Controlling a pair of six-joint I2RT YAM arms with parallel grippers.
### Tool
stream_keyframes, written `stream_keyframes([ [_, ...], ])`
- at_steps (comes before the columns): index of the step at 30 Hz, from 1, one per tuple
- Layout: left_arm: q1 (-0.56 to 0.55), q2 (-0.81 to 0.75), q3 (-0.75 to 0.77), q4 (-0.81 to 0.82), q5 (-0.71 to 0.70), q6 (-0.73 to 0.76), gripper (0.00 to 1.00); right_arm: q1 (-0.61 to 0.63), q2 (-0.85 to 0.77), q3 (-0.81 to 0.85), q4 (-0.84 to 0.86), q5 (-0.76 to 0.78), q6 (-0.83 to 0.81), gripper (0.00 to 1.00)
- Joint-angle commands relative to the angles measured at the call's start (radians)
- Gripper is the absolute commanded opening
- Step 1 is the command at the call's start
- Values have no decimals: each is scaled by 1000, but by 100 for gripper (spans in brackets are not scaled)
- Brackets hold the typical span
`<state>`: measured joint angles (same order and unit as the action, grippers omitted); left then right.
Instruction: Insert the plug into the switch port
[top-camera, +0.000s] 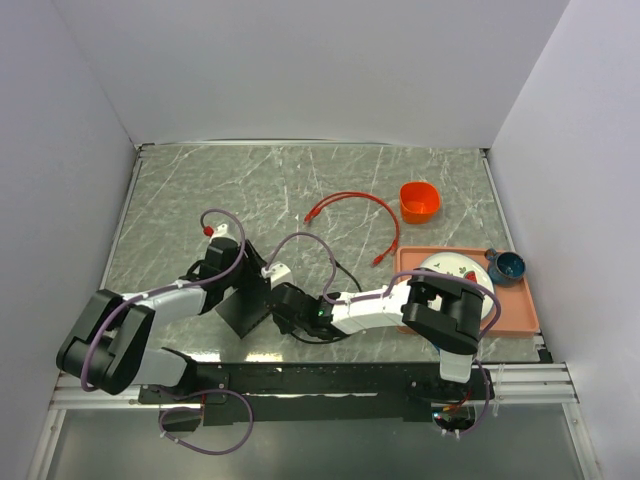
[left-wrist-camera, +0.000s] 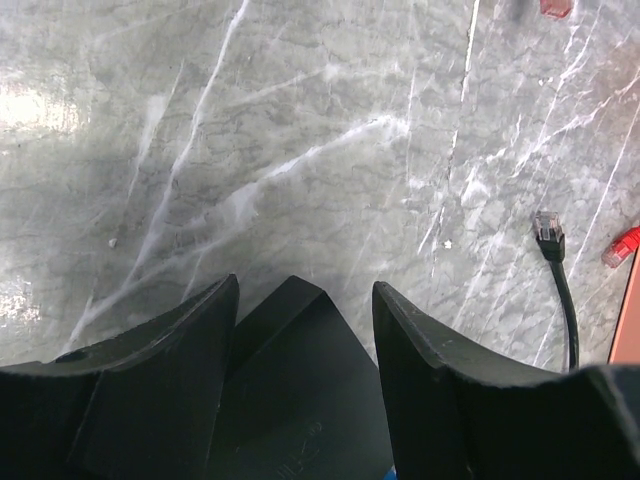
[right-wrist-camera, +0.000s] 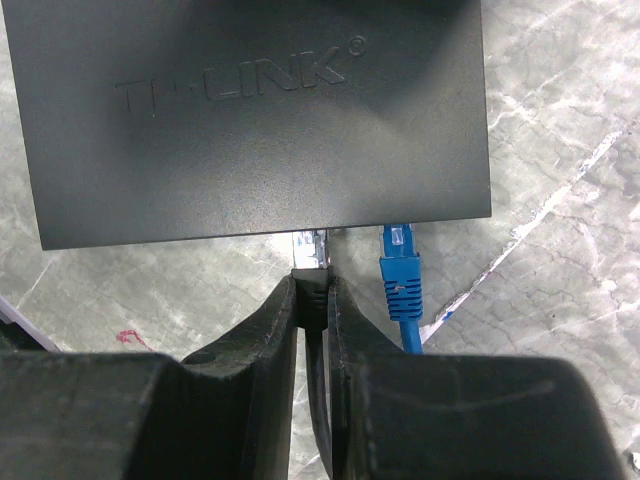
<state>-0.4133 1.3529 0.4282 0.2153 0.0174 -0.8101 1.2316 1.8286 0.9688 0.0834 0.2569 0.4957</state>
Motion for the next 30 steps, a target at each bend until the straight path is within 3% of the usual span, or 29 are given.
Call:
stream_keyframes([
  [1,-81,64,-111,-251,210,-104,62,-66,-8,-2,108,208,29,0],
  [15,-97,104,-157,-171,239,-132,61,-113,-54,-55,369,160,-118,0],
  [30,-176,147,-195,-79,269,-207,57,-164,8,16,414,154,-126,0],
])
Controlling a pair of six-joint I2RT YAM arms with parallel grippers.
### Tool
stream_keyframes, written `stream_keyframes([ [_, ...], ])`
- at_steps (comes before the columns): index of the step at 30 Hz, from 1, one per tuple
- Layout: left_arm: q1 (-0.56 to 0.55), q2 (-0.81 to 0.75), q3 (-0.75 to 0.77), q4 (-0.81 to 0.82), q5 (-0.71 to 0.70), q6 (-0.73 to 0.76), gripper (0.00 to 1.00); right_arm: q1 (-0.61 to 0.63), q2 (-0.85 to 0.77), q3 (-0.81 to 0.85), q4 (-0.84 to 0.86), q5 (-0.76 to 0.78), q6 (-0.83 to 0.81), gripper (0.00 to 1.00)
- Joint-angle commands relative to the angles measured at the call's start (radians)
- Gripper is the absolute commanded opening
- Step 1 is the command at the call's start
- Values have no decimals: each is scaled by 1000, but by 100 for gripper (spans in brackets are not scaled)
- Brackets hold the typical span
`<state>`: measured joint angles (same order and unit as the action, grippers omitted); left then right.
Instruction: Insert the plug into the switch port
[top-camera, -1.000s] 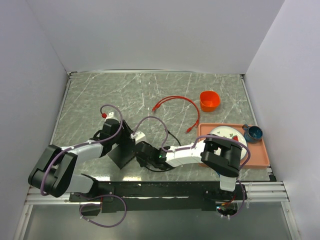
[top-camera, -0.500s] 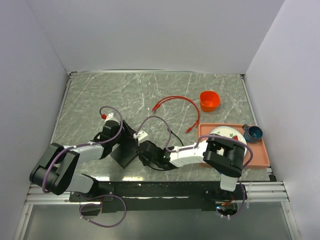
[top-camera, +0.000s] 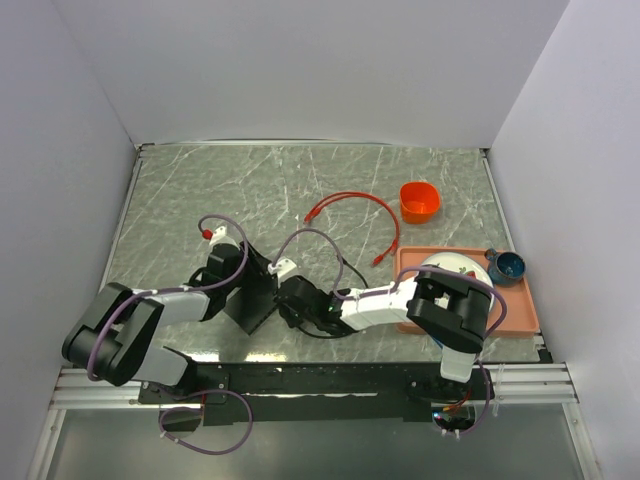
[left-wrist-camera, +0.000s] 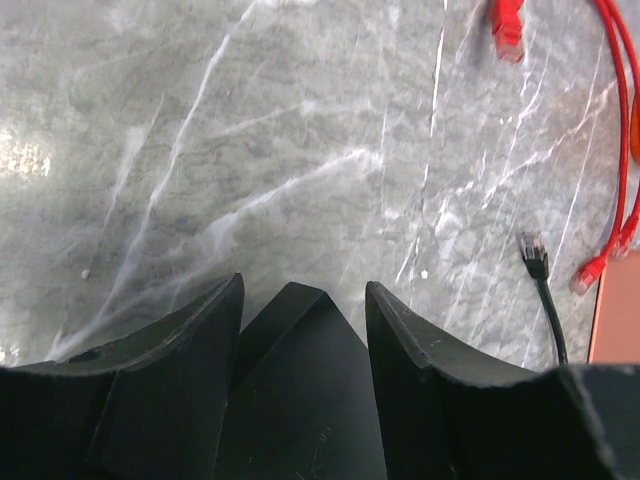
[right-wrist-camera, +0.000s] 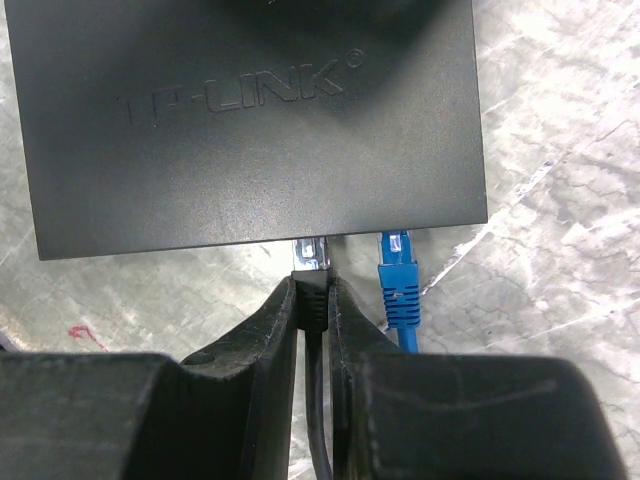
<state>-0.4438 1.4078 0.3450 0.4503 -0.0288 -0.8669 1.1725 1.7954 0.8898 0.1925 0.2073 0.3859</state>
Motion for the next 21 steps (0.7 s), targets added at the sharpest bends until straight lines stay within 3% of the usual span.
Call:
stream_keyframes([
  [1,-150,94,-112,-312,314,-155,57,-106,47,103,291,201,-15,0],
  [21,-190,65,-121,-300,301,-189,59,-154,84,146,229,136,16,0],
])
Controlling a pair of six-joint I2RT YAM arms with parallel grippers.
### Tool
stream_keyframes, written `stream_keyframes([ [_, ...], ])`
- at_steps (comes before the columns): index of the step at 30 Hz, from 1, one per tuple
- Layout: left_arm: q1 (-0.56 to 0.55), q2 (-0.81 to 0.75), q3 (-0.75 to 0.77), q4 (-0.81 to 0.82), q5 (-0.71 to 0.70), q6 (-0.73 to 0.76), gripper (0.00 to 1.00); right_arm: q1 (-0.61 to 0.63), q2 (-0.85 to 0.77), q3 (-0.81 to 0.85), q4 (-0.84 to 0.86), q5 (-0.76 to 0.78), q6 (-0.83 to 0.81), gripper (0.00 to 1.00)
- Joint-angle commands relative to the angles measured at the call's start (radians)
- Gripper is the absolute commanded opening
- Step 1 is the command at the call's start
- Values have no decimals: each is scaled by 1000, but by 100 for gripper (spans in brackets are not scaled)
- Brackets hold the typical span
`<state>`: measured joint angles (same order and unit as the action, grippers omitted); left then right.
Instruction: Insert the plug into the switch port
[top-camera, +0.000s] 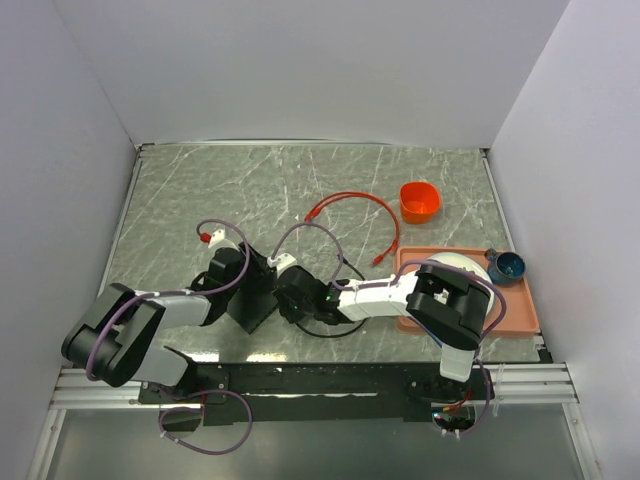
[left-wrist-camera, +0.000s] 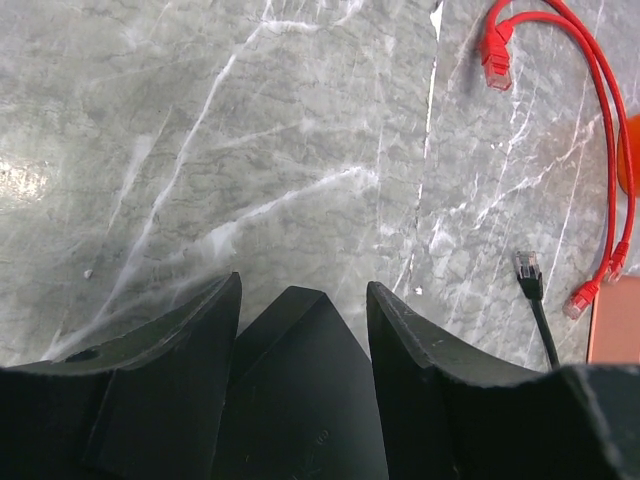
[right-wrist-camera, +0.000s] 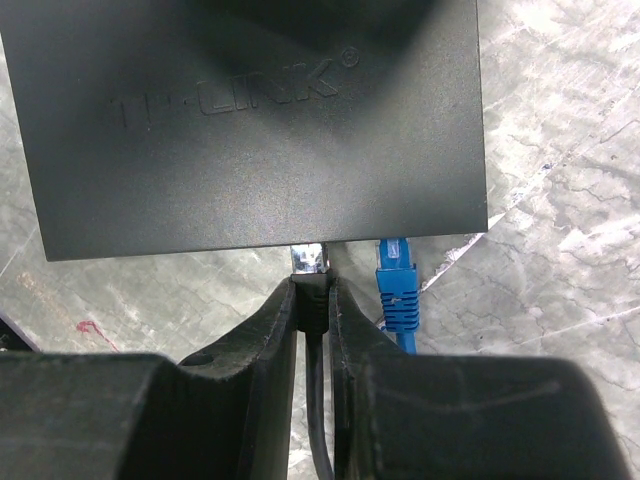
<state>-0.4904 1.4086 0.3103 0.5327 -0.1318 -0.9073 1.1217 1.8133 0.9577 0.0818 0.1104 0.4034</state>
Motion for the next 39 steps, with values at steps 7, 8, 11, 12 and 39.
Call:
stream_keyframes([
  [7,-140,36,48,-563,264,-102,66,-102,41,-8,332,167,8,0],
  [8,-137,41,62,-569,256,-97,67,-102,38,-23,317,163,11,0],
  [11,-119,75,107,-583,241,-75,69,-102,23,-49,305,149,12,0],
  [12,-111,93,118,-585,239,-70,69,-102,20,-56,302,141,15,11],
  [39,95,56,386,-801,92,117,71,-103,-143,-165,49,51,61,79],
])
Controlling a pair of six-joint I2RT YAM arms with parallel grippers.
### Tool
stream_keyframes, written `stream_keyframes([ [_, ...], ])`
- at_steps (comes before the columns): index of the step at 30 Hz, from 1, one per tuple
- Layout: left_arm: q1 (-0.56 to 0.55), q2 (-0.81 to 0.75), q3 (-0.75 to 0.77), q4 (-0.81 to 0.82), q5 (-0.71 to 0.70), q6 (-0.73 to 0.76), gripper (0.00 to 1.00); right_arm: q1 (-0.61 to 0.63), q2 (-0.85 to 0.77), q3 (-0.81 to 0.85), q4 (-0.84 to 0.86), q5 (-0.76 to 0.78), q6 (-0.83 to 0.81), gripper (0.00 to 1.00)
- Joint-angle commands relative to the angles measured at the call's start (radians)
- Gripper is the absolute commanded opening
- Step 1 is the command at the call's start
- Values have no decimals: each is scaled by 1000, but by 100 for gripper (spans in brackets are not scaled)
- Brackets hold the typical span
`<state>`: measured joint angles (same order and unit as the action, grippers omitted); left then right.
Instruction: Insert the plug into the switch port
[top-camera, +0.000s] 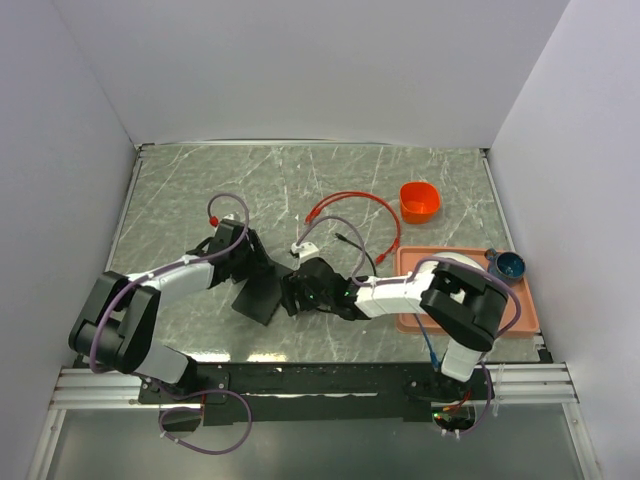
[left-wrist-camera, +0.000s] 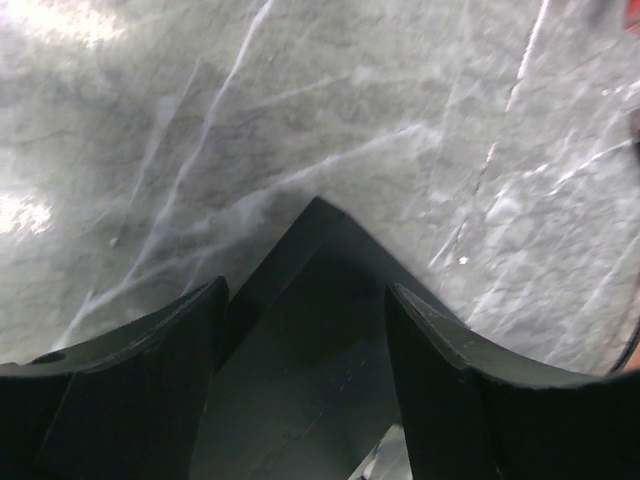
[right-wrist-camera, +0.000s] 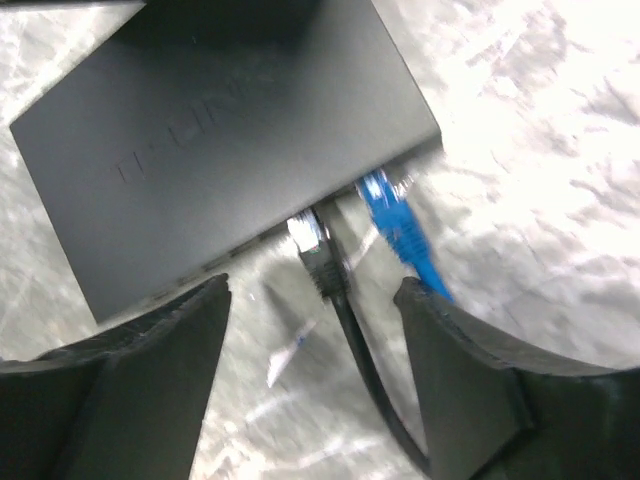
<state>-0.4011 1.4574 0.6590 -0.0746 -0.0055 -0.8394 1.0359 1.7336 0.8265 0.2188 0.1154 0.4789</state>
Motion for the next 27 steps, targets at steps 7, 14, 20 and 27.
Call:
stream_keyframes([
  [7,4,-74,129,-290,-131,97,87,-17,-189,-52,-154,66,-36,93],
  [14,5,-147,186,-290,-168,187,99,-63,-364,-64,-193,90,-62,98],
  [20,5,-98,293,-292,-151,258,99,-230,-419,-44,-214,84,-94,97],
  [27,4,3,382,-193,-68,316,99,-402,-302,94,-254,64,-155,95],
])
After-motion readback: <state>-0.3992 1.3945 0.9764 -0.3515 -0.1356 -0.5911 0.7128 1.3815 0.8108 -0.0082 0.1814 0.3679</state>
